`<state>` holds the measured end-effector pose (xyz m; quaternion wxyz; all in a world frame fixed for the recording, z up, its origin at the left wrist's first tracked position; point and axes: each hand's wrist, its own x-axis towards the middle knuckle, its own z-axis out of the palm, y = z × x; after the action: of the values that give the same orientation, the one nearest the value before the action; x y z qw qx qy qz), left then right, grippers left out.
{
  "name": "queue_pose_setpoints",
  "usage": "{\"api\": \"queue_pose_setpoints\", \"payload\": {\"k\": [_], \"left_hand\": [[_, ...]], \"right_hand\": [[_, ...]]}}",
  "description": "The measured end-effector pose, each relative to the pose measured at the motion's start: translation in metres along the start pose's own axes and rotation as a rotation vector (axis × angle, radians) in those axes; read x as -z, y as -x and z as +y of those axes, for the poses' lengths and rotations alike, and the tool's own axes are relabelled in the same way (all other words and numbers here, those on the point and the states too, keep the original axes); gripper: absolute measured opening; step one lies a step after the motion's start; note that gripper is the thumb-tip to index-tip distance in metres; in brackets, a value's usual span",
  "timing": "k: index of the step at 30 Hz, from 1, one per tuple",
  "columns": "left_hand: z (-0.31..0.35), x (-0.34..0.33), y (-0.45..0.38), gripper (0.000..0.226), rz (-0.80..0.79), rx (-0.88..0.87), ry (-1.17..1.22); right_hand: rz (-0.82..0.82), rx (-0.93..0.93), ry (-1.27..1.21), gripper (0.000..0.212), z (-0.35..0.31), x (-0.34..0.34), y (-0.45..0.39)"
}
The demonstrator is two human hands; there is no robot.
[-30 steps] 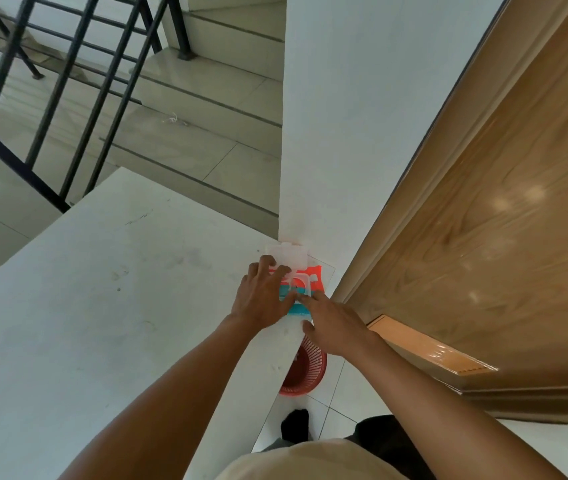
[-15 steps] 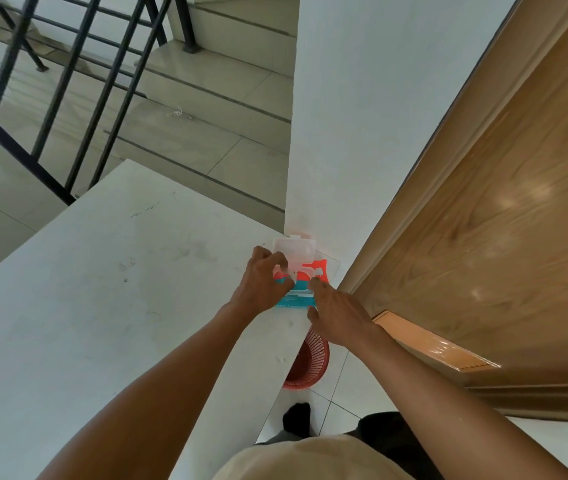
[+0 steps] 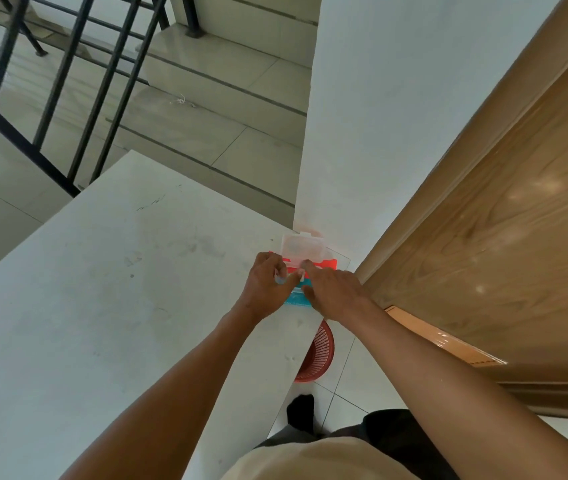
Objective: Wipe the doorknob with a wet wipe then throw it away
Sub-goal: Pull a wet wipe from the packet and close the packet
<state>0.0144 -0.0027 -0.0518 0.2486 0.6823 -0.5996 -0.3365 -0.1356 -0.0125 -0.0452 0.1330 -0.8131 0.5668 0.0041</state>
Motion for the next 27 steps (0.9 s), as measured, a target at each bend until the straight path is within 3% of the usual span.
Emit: {"api": "queue_pose_setpoints", "payload": {"k": [12,15,19,27], "left_hand": [[-0.008,-0.006,0.008,0.029,0.027,0.019,0.021],[-0.007,-0.008,0.01,0.034,0.012,0.037,0.029],[-0.006,-0.01,0.011,0.037,0.019,0.034,0.03],[-0.005,-0.014,0.012,0.042,0.008,0.052,-0.024]], "right_hand": [[0.078,-0.013,-0.116,0.026,-0.013,-0.003,-0.011],[0.063,-0.119,-0.283,0.012,-0.009,-0.001,-0.014],[0.022,-0.221,-0.702,0.022,0.005,0.0,-0.011],[0.107,-0.332,-1.06,0.014,0.018,0.01,-0.009]]}}
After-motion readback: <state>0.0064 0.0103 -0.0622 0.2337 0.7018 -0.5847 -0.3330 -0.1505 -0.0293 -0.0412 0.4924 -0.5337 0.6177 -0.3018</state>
